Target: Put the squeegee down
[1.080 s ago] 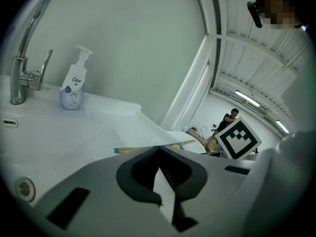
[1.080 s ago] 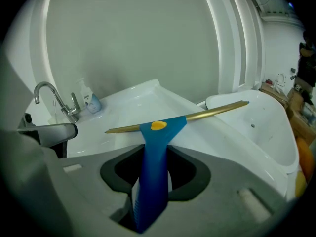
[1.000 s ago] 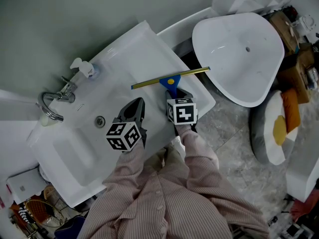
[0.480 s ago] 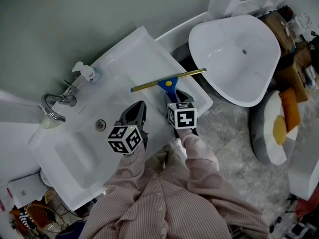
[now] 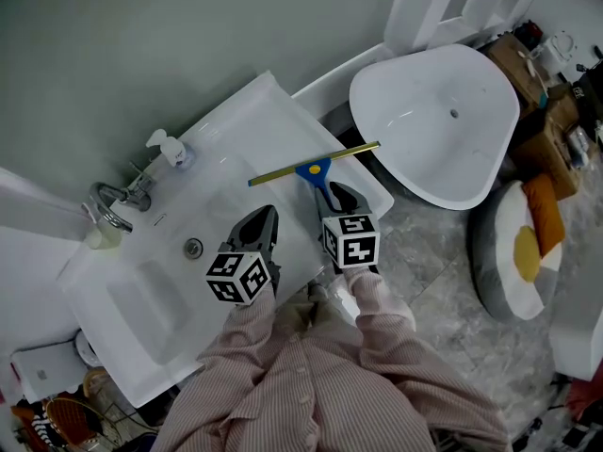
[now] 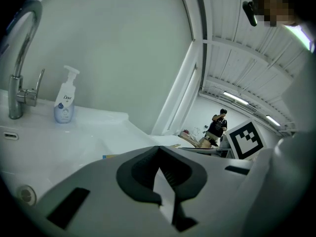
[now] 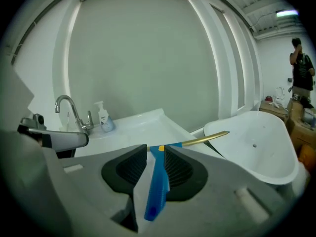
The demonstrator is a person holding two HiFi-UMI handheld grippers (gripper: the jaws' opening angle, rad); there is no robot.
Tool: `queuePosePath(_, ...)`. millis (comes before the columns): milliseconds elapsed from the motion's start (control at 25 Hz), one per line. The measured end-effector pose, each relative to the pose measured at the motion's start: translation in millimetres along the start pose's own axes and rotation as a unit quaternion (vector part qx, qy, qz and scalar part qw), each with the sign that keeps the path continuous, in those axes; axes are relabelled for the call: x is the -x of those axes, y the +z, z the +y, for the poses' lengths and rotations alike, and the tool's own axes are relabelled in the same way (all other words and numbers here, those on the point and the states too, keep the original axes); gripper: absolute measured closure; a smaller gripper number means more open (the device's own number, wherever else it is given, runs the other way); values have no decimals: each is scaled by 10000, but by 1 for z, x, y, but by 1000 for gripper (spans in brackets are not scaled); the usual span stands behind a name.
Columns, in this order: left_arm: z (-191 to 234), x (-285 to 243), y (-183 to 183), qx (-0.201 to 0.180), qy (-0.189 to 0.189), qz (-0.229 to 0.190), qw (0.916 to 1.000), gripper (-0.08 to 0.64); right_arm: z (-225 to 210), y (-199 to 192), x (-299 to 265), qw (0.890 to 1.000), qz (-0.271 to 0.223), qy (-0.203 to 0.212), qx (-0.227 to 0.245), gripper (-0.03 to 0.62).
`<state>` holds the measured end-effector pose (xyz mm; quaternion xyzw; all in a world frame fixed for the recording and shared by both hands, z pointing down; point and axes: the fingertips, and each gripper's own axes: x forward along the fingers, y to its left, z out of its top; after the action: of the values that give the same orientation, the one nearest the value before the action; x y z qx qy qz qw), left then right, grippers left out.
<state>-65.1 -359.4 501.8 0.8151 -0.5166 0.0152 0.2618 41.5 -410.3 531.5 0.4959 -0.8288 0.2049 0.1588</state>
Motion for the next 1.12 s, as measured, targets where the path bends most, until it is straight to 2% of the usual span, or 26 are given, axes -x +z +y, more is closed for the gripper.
queuePosePath(120, -6, 8, 7, -126, -53, -110, 9998, 561, 2, 4, 12, 9999, -111, 23, 21, 531)
queuePosePath(320, -16, 21, 17, -318, -118, -266, 9991, 561, 3, 10, 32, 9994, -275, 193, -101, 584)
queuePosePath(640, -28, 39, 29, -601, -241, -427, 9970, 561, 11, 19, 62, 9965, -539, 593, -259, 586)
queuePosePath(1120, -29, 64, 51, -919, -136, -776, 9926, 561, 6, 38, 97, 9880, -1202, 838, -489, 586)
